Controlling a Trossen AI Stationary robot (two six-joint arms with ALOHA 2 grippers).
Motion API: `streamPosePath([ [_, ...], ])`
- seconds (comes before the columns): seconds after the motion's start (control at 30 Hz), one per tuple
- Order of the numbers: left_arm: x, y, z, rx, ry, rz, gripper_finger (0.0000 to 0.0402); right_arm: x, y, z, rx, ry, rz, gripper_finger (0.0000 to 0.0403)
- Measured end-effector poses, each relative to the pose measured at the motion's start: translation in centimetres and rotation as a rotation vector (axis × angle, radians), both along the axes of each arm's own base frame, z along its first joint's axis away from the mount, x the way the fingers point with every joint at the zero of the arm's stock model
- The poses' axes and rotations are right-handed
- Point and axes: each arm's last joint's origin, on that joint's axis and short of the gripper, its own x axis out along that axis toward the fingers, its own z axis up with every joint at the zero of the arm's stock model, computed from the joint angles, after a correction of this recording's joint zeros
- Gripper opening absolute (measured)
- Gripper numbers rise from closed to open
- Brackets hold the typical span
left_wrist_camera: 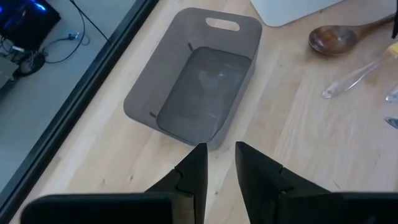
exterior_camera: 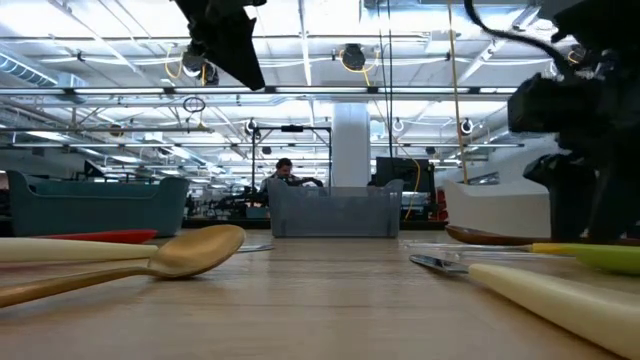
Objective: Pick & Place Kitchen Items
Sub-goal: Put the yellow spatula into the blue bin
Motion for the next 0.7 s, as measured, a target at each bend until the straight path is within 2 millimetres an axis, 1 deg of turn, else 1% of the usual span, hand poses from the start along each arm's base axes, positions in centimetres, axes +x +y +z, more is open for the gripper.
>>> streamPosePath([
  [0.13, 0.0, 0.3, 0.0, 0.0, -0.001, 0.011, 0.0088, 0.3, 0.1, -1.1, -0.025, 0.044, -0.033, 0.0212],
  [0.23, 0.1, 0.6, 0.0, 0.0, -0.001, 0.02, 0.0088, 0.4, 0.0, -1.8, -0.086, 0.052, -0.058, 0.0212],
  [0.37, 0.1, 0.9, 0.0, 0.0, -0.001, 0.029, 0.0088, 0.5, -0.1, -2.0, -0.118, 0.048, -0.054, 0.0204],
  [0.43, 0.1, 1.0, 0.0, 0.0, -0.001, 0.034, 0.0088, 0.4, -0.1, -2.1, -0.124, 0.049, -0.047, 0.0187],
  [0.5, 0.1, 1.1, 0.0, 0.0, -0.001, 0.038, 0.0088, 0.4, -0.1, -2.1, -0.124, 0.052, -0.052, 0.016],
  [0.7, 0.1, 1.2, 0.0, -0.001, -0.002, 0.041, 0.0088, 0.3, -0.2, -2.1, -0.107, 0.065, -0.062, 0.0056],
])
